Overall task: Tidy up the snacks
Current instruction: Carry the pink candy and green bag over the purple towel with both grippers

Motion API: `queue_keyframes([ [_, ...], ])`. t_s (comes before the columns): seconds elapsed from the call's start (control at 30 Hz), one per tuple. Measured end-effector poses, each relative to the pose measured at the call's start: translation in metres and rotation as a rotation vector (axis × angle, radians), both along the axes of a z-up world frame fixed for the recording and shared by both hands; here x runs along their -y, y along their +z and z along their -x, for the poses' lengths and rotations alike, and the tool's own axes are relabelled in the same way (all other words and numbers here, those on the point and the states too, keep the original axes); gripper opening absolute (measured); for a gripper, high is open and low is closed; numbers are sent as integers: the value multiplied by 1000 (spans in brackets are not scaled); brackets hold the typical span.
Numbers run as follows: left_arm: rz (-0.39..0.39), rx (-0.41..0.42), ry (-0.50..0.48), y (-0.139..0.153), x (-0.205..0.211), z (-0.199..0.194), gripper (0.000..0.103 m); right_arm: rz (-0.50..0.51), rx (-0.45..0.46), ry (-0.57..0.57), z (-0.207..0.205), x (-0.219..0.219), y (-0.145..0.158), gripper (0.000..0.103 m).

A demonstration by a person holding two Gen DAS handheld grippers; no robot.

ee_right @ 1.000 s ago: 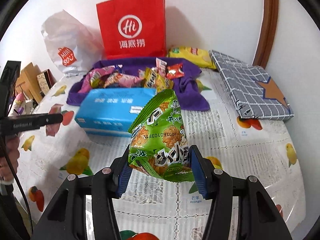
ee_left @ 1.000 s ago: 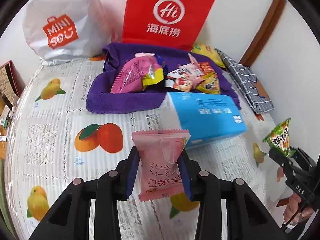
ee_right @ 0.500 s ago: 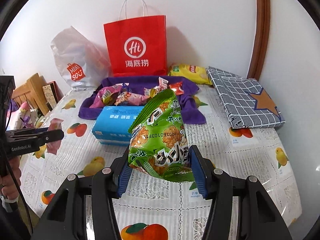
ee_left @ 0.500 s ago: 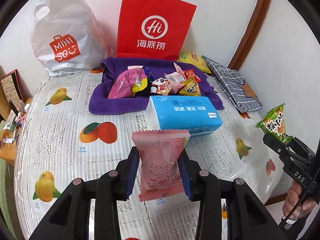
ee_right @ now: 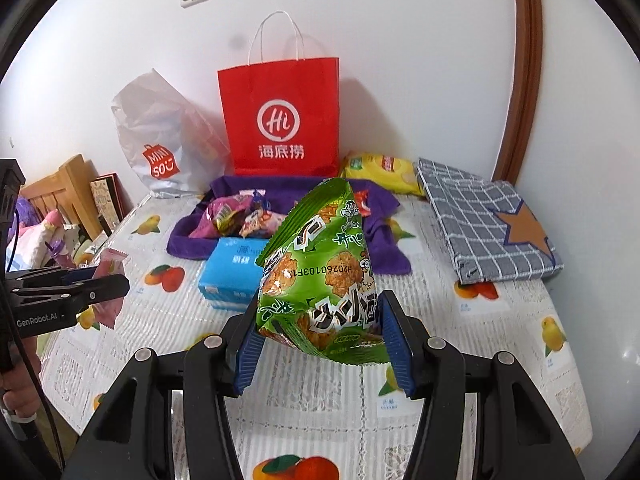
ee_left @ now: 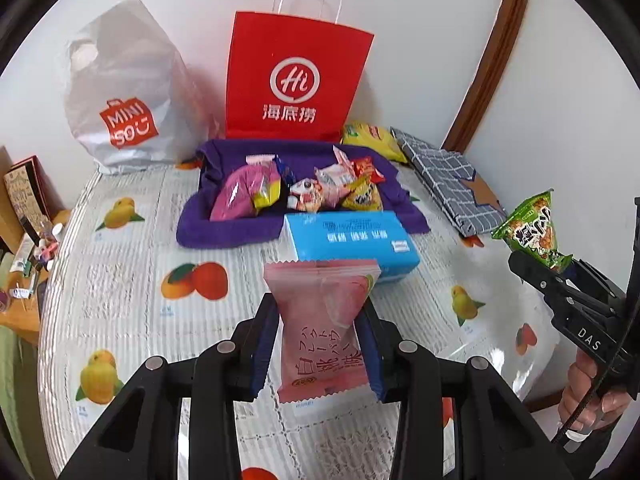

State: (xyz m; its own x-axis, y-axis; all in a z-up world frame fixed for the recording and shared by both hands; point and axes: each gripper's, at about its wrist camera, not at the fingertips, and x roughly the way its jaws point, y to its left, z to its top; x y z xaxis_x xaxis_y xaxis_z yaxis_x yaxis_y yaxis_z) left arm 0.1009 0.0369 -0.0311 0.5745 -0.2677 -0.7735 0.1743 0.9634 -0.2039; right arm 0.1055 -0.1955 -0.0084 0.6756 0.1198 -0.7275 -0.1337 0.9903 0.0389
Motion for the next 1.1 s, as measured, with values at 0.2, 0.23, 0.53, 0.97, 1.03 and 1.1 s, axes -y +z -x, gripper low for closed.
queue_keyframes([
  [0.2, 9, 23, 4, 14, -2, -16, 37, -3, 30, 19, -21, -6, 15, 54],
  [0.23, 8, 25, 5, 16, -2, -18, 37, -3, 32, 21, -24, -7, 17, 54],
  [0.53, 6, 52, 11, 32, -1, -47, 37, -5, 39, 36, -60, -12, 20, 54],
  [0.97, 5, 71, 60, 40, -16, -95, 37, 5, 47, 21, -127, -9, 15, 54],
  [1.03, 2, 74, 63, 41, -17, -103, 37, 3, 46, 22, -138, -9, 13, 54],
  [1.1, -3, 79, 65, 42, -16, -112, 37, 5, 45, 23, -150, -10, 10, 54],
])
